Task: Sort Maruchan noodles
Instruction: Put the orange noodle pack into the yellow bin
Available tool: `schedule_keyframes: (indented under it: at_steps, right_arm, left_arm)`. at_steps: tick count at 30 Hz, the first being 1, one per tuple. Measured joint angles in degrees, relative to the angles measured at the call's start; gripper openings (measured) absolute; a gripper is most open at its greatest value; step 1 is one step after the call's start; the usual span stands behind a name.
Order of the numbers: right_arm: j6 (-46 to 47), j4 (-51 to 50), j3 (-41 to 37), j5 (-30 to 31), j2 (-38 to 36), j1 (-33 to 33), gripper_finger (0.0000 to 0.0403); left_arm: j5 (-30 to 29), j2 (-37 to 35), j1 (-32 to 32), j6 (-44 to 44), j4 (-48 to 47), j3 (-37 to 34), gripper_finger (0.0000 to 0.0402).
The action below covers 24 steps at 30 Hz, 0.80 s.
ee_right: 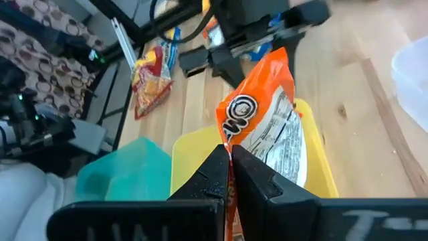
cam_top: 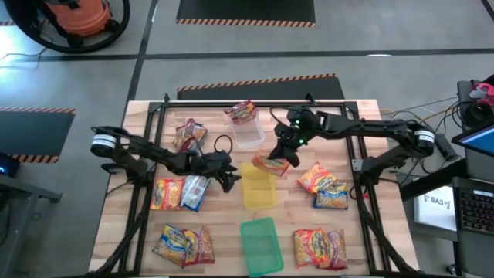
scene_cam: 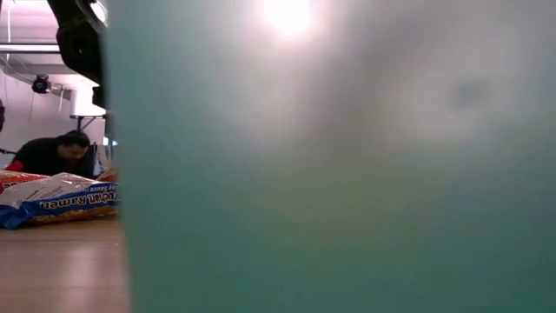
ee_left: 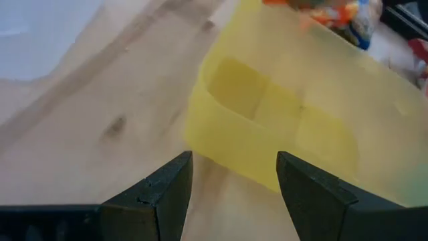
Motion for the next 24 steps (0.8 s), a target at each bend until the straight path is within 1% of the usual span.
schedule_keyframes:
  at_steps: [7,13,20,24]
  right_arm:
    - [-3.1,-2.8,5.2,0.0,3.6,1.1,0.0008]
    - [-5.3,-5.2,9.3,0.0,6.1,1.6,0.0008]
    - [-4.1,-8.4,11.4,0.1,7.0,1.6,0.0008]
    - [-2.8,-13.8,12.8,0.1,6.3,1.6,0.0016]
  left_arm:
    - [0.0,1.7,2.2,1.7,2.6,-0.1,0.0199]
    - [0.0,1.6,2.5,3.4,3.9,0.0,0.0199]
    - [0.4,1.6,2.5,3.9,3.9,0.1,0.0199]
    - [0.6,1.6,2.5,4.0,3.9,0.4,0.0199]
